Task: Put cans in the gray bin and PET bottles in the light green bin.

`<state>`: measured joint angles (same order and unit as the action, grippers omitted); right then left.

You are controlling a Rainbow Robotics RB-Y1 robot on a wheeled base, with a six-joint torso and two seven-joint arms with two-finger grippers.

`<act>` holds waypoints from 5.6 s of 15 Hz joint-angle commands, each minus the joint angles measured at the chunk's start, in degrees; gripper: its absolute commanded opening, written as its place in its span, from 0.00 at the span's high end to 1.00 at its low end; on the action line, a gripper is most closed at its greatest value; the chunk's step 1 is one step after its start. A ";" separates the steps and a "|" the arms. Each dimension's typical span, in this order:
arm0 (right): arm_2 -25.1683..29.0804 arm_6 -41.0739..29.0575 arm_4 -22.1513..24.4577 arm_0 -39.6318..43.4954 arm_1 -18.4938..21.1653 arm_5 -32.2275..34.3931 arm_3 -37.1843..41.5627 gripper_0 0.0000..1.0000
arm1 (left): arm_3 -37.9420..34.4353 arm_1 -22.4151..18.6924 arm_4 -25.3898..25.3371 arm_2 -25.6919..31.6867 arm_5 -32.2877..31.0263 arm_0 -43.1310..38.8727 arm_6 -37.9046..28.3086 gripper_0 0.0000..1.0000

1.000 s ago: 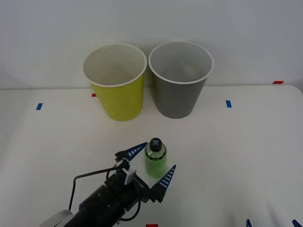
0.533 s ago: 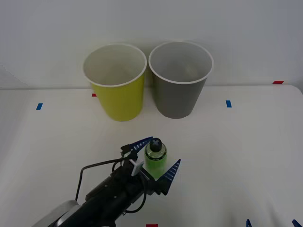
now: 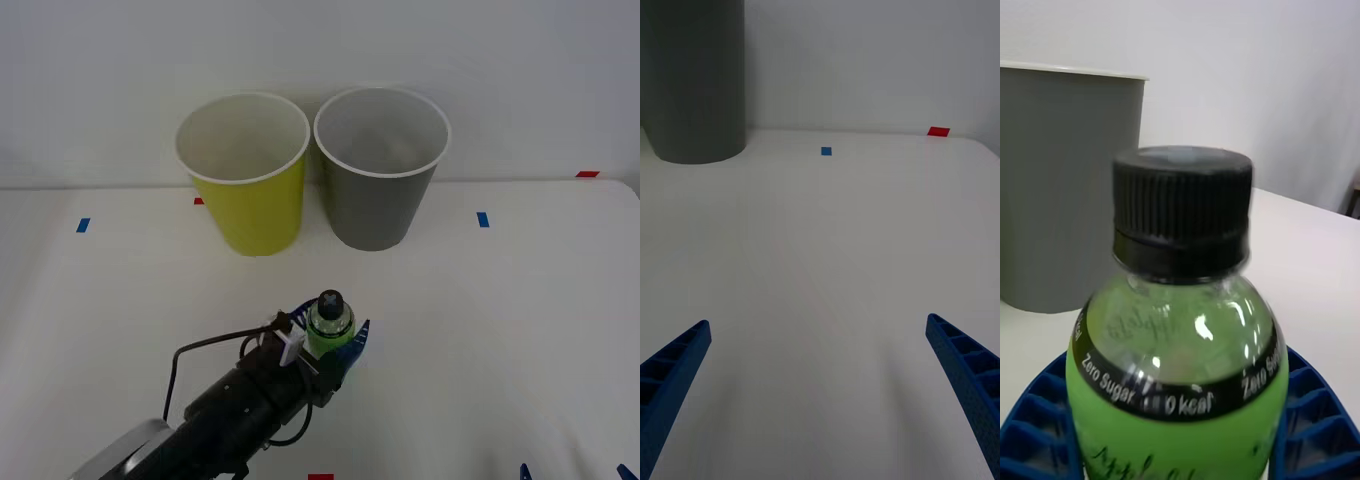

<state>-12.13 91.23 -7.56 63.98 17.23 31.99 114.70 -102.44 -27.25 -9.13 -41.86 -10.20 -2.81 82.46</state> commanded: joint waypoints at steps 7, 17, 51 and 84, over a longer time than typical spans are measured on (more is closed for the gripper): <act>0.00 0.00 0.00 0.00 0.00 0.00 0.00 0.00 | -5.67 -0.26 0.87 2.31 11.43 1.32 0.51 1.00; 0.00 0.00 0.00 0.00 0.00 0.00 0.00 0.00 | -21.40 -3.43 0.17 8.11 30.85 1.32 -0.55 1.00; 0.00 0.00 0.00 0.00 0.00 0.00 0.00 0.00 | -22.10 2.20 -7.74 33.25 65.40 34.36 -7.14 1.00; 0.00 0.00 0.00 0.00 0.00 0.00 0.00 0.00 | -6.20 2.55 -13.10 33.60 60.74 43.77 -5.82 0.00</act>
<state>-12.13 91.23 -7.56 63.98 17.23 31.99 114.70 -108.38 -23.35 -19.28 -8.84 50.54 41.05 76.24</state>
